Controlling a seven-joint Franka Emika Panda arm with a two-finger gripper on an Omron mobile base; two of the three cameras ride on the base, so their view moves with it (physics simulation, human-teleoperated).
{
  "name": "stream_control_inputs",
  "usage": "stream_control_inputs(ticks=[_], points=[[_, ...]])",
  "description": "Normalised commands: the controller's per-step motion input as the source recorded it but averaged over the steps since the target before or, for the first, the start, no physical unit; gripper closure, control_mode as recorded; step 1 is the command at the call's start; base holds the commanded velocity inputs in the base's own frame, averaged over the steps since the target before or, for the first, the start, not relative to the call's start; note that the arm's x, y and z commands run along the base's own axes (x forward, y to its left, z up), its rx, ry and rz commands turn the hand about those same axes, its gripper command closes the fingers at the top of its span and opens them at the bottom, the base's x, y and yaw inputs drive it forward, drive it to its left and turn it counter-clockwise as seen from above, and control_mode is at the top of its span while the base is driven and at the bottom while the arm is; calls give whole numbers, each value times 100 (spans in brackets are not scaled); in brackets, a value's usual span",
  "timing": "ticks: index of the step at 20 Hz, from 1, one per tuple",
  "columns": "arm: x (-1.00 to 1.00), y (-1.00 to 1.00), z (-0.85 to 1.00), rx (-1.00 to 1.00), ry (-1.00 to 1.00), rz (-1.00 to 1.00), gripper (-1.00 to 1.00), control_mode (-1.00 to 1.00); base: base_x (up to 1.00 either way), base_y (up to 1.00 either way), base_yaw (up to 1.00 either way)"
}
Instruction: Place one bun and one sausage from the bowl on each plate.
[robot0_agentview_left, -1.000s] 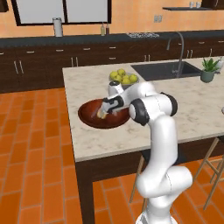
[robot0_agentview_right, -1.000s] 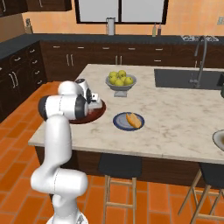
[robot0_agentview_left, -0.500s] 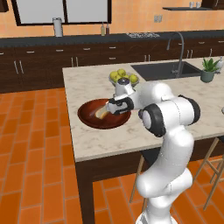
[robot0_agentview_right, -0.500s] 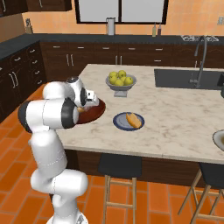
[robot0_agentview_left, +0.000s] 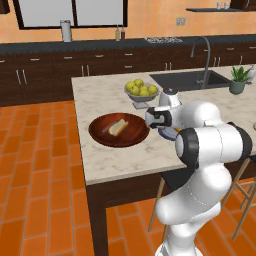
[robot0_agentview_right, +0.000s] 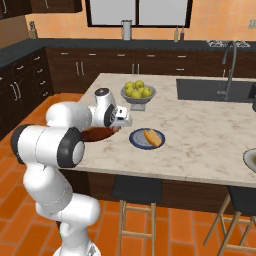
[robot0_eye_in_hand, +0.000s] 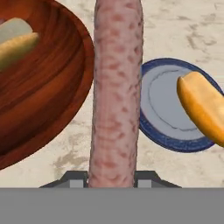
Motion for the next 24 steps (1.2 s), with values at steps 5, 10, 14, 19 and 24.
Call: stream_control_inputs(ticks=[5, 10, 14, 19, 24], points=[[1, -71, -35, 0, 14, -2, 100, -100, 0, 0, 0], [11, -16, -46, 0, 1, 0, 100, -100, 0, 0, 0], [46, -13, -51, -1, 0, 0, 100, -100, 0, 0, 0], [35, -32, -38, -1, 0, 0, 100, -100, 0, 0, 0], [38, -23, -12, 0, 0, 0, 100, -100, 0, 0, 0]])
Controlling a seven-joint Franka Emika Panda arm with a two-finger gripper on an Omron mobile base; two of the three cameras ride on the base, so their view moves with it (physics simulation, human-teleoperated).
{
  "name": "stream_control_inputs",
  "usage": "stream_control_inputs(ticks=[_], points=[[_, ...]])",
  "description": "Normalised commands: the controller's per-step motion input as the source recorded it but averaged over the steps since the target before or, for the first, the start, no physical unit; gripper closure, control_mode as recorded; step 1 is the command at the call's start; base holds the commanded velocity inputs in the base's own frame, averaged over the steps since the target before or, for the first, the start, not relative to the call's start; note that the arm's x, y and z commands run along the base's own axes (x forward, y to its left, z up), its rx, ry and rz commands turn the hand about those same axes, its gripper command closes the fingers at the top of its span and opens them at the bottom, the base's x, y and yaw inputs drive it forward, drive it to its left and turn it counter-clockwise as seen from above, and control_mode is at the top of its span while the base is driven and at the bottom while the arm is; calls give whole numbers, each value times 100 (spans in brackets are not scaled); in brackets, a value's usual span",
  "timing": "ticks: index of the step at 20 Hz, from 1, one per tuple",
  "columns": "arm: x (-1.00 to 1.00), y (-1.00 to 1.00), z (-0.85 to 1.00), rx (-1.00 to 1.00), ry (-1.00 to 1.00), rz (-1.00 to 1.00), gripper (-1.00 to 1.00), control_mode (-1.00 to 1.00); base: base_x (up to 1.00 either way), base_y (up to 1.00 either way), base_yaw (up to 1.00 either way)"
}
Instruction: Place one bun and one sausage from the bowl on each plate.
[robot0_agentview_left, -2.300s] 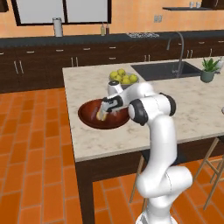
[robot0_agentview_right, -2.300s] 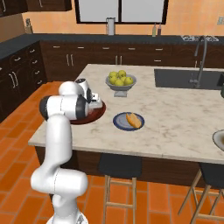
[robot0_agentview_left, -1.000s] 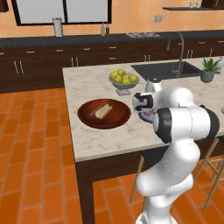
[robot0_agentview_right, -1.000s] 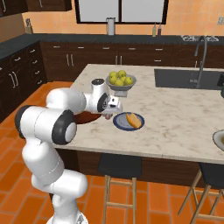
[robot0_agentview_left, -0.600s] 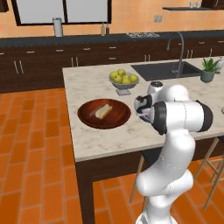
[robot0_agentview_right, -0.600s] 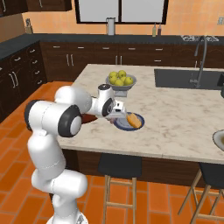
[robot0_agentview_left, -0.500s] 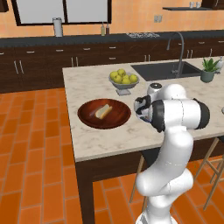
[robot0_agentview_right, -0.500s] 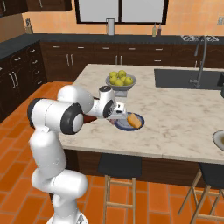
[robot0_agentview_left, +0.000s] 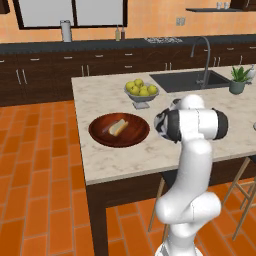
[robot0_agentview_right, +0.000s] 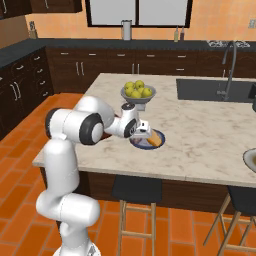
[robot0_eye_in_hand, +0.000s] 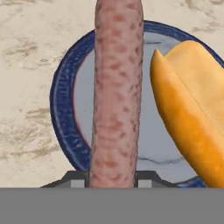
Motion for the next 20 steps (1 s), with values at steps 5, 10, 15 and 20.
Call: stream_control_inputs(ticks=[5, 10, 15, 20], points=[[7, -4, -1, -1, 0, 0, -100, -100, 0, 0, 0], [-44, 4, 35, 0, -10, 0, -100, -100, 0, 0, 0], [-79, 29, 73, 0, -14, -1, -100, -100, 0, 0, 0], [-70, 78, 83, 0, -3, 0, -100, -100, 0, 0, 0]])
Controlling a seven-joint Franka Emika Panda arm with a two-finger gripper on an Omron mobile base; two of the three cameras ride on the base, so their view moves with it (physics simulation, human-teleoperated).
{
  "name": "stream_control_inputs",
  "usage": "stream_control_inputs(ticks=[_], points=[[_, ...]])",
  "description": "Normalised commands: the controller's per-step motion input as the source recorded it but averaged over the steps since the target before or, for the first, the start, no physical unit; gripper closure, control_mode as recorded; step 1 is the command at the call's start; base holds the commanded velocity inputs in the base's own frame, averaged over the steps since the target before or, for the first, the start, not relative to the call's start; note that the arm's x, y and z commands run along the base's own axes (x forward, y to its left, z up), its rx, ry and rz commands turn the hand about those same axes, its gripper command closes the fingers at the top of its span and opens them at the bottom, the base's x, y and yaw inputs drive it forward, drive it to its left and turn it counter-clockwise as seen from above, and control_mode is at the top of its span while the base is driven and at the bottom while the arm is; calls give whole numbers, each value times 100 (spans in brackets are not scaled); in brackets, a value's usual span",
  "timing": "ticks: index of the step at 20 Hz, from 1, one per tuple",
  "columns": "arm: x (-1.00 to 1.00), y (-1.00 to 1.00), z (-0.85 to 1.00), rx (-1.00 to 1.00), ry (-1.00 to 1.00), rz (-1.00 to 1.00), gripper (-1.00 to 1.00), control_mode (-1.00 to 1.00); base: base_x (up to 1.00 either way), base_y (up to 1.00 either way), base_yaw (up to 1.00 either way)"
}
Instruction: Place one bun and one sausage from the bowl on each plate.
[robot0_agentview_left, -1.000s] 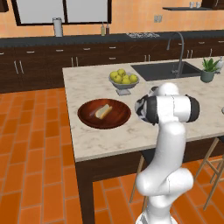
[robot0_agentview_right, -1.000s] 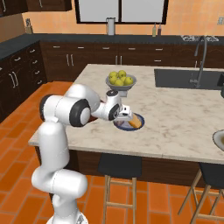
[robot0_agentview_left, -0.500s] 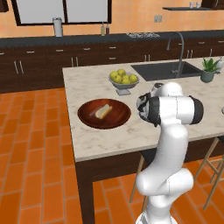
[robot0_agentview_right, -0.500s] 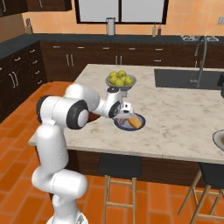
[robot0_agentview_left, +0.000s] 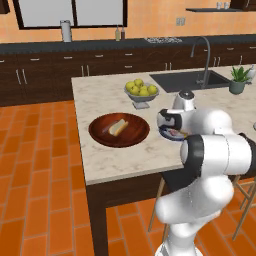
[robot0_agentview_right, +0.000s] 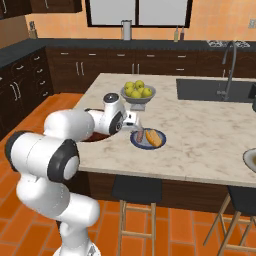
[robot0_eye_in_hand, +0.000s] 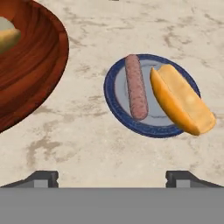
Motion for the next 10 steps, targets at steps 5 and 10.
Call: stream_control_inputs(ticks=[5, 10], points=[[-25, 100, 57, 0, 4, 0, -100, -100, 0, 0, 0], [7, 100, 17, 0, 10, -5, -100, -100, 0, 0, 0]])
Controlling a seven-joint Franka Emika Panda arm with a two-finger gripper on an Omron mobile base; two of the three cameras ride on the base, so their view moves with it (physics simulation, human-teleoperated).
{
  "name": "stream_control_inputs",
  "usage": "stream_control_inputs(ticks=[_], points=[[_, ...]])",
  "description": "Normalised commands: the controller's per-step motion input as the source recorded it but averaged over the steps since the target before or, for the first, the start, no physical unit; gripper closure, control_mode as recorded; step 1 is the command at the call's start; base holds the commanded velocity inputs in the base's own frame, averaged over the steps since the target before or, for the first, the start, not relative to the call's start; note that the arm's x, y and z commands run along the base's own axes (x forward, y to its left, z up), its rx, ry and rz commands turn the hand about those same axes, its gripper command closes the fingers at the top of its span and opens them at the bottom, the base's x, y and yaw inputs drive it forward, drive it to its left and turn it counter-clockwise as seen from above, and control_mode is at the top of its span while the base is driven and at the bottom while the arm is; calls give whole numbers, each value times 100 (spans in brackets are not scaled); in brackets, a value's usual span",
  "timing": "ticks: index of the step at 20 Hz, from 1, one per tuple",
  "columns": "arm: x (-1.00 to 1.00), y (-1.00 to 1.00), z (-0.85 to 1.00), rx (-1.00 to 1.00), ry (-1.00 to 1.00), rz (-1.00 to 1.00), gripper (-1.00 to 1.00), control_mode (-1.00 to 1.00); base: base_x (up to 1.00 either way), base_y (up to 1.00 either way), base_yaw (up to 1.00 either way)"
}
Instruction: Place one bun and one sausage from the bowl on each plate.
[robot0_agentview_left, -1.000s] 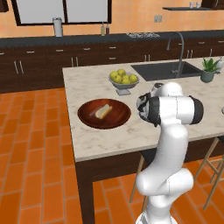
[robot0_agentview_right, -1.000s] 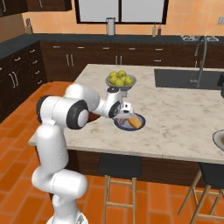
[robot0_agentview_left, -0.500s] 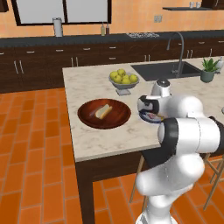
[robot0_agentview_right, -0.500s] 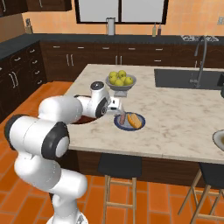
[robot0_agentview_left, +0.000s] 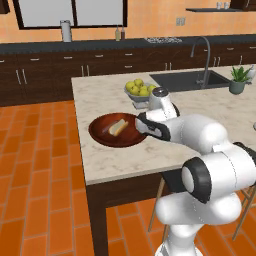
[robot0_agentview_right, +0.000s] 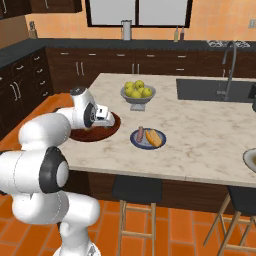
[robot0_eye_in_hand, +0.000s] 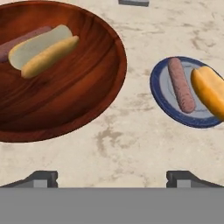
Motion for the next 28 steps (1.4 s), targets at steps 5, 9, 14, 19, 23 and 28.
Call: stream_control_inputs(ticks=[5, 9, 14, 19, 23, 28], points=[[44, 77, 0, 2, 15, -11, -100, -100, 0, 0, 0], [43, 50, -1, 16, 10, -14, -100, -100, 0, 0, 0], [46, 7, -34, 31, 3, -16, -100, -100, 0, 0, 0], [40, 27, -39, 19, 0, -16, -100, -100, 0, 0, 0], [44, 42, -18, 4, -6, -15, -100, -100, 0, 0, 0], [45, 25, -31, 0, -9, -15, -100, -100, 0, 0, 0]])
